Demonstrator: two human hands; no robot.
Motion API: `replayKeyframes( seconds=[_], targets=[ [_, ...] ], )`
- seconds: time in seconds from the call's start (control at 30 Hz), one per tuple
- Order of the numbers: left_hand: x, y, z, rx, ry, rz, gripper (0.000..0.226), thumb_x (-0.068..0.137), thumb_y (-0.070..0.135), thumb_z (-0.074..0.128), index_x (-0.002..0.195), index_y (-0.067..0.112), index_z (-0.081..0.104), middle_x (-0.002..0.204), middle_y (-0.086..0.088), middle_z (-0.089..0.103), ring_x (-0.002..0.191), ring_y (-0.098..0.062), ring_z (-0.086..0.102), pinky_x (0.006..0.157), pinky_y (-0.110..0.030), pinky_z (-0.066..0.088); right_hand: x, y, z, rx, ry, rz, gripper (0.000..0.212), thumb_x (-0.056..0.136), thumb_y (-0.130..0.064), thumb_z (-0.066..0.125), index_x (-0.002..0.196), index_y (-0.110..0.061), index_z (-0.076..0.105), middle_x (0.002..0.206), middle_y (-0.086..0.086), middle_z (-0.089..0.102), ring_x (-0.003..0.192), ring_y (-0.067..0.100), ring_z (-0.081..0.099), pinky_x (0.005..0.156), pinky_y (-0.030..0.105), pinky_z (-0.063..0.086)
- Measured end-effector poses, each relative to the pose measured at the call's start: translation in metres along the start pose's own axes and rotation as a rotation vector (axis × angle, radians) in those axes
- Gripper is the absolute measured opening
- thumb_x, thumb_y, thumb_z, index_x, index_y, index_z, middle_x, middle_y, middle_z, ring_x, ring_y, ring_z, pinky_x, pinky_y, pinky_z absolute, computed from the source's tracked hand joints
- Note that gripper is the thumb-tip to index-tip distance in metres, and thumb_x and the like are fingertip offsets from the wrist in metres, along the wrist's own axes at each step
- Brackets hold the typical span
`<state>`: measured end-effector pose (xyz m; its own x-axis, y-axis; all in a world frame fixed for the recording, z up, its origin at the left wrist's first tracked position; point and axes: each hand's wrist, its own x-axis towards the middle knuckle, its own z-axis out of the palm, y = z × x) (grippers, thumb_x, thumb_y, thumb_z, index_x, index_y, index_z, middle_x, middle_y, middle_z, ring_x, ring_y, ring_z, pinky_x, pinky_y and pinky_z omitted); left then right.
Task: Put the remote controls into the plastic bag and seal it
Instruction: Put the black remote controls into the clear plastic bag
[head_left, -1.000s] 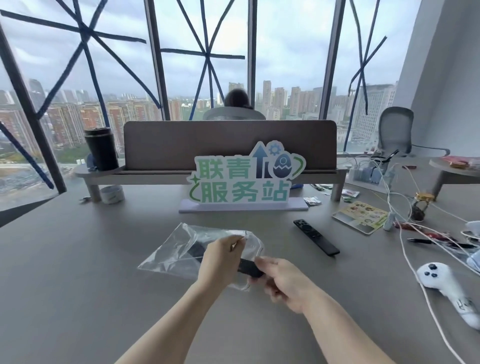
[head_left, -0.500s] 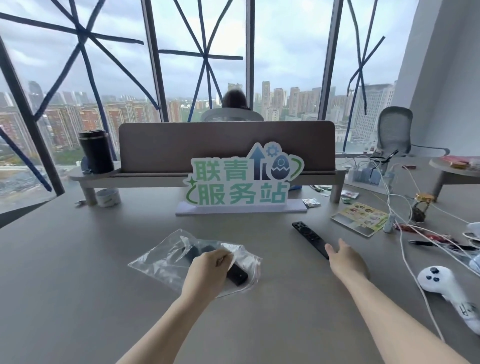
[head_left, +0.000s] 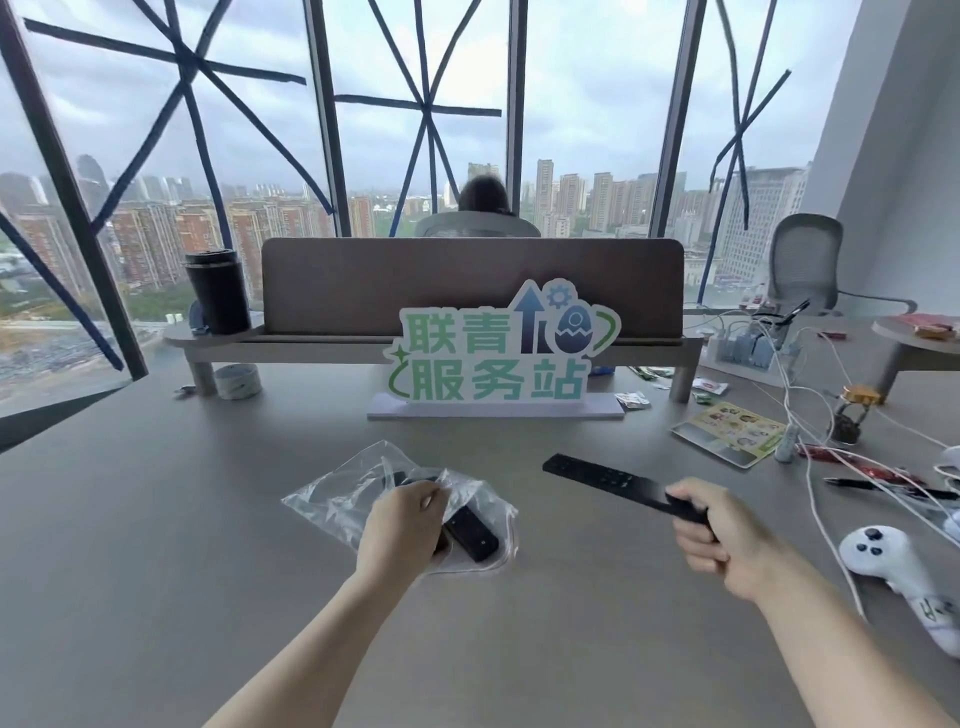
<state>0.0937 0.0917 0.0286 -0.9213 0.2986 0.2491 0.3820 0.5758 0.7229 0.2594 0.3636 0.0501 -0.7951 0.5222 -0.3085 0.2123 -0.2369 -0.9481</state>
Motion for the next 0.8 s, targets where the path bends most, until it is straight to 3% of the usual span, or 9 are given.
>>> replayKeyframes(
  seconds=[0.07,0.13,0.3,0.4,0.5,0.57,0.67,0.73,0.8],
  targets=[
    [-0.006,0.004,0.001,-0.006,-0.009,0.019,0.026,0.091,0.028,0.052,0.078,0.016,0.072,0.068,-0.002,0.068,0.067,-0.021,0.056,0.051,-0.018,0.036,-0.022,0.0,0.002,-0.034,-0.089,0.072,0.032,0.09,-0.021,0.046,0.059,-0.015,0.046,0.042,-0.004,0.02,0.028,0.008,0.013,0.034,0.017,0.013],
    [-0.01,0.007,0.003,-0.02,-0.022,0.042,0.026,0.091,0.029,0.052,0.078,0.017,0.071,0.072,-0.003,0.07,0.07,-0.022,0.058,0.054,-0.027,0.037,-0.034,0.006,0.022,-0.118,-0.173,0.129,0.031,0.091,-0.022,0.049,0.061,-0.019,0.041,0.045,-0.003,0.022,0.033,0.009,0.013,0.037,0.019,0.012],
    [-0.017,0.004,0.001,0.003,0.002,0.058,0.024,0.09,0.034,0.051,0.091,0.023,0.072,0.087,-0.001,0.075,0.085,-0.027,0.065,0.071,-0.034,0.05,-0.034,0.043,0.114,-0.126,-0.348,0.125,0.026,0.096,-0.035,0.054,0.079,-0.016,0.061,0.059,0.001,0.054,0.041,0.01,0.023,0.039,0.02,0.019],
    [-0.019,-0.003,-0.007,-0.001,0.002,0.063,0.023,0.089,0.037,0.051,0.094,0.031,0.073,0.084,0.003,0.075,0.082,-0.024,0.065,0.068,-0.031,0.049,-0.025,0.064,0.141,-0.108,-0.155,-0.005,0.02,0.098,-0.022,0.054,0.095,-0.009,0.069,0.067,0.003,0.063,0.036,0.01,0.03,0.038,0.019,0.022],
    [-0.02,-0.012,-0.018,0.009,-0.052,0.076,0.022,0.089,0.038,0.052,0.094,0.034,0.073,0.068,0.007,0.065,0.071,-0.02,0.059,0.059,-0.028,0.042,-0.015,0.068,0.139,-0.273,0.206,-0.189,0.021,0.092,-0.006,0.053,0.084,-0.016,0.069,0.06,-0.001,0.058,0.042,0.011,0.041,0.044,0.024,0.029],
    [-0.022,-0.019,-0.023,0.05,-0.101,0.092,0.022,0.089,0.04,0.053,0.095,0.034,0.073,0.056,0.009,0.056,0.065,-0.019,0.053,0.059,-0.028,0.042,-0.013,0.064,0.141,-0.431,0.185,-0.263,0.013,0.09,-0.013,0.056,0.095,-0.024,0.061,0.069,-0.003,0.058,0.055,0.013,0.05,0.051,0.027,0.036],
    [-0.028,-0.025,-0.025,0.115,-0.202,0.059,0.028,0.082,0.043,0.056,0.107,0.04,0.067,0.056,0.011,0.053,0.066,-0.019,0.055,0.061,-0.027,0.043,-0.008,0.061,0.158,-0.609,-0.01,-0.253,0.037,0.088,-0.034,0.062,0.12,-0.038,0.045,0.092,-0.003,0.063,0.077,0.016,0.062,0.061,0.028,0.041],
    [-0.033,-0.026,-0.027,0.21,-0.293,0.042,0.047,0.073,0.039,0.057,0.12,0.047,0.057,0.073,0.007,0.063,0.075,-0.021,0.059,0.062,-0.026,0.041,0.002,0.063,0.169,-0.73,0.007,-0.292,0.037,0.089,-0.035,0.06,0.125,-0.033,0.051,0.109,-0.002,0.068,0.095,0.021,0.065,0.071,0.03,0.044],
    [-0.037,-0.03,-0.031,0.408,-0.358,0.075,0.061,0.071,0.029,0.053,0.129,0.048,0.045,0.102,0.001,0.067,0.094,-0.024,0.062,0.066,-0.027,0.042,0.011,0.062,0.173,-0.806,0.108,-0.352,0.026,0.09,-0.022,0.052,0.114,-0.025,0.063,0.11,0.0,0.073,0.094,0.024,0.067,0.074,0.031,0.05]
  ],
)
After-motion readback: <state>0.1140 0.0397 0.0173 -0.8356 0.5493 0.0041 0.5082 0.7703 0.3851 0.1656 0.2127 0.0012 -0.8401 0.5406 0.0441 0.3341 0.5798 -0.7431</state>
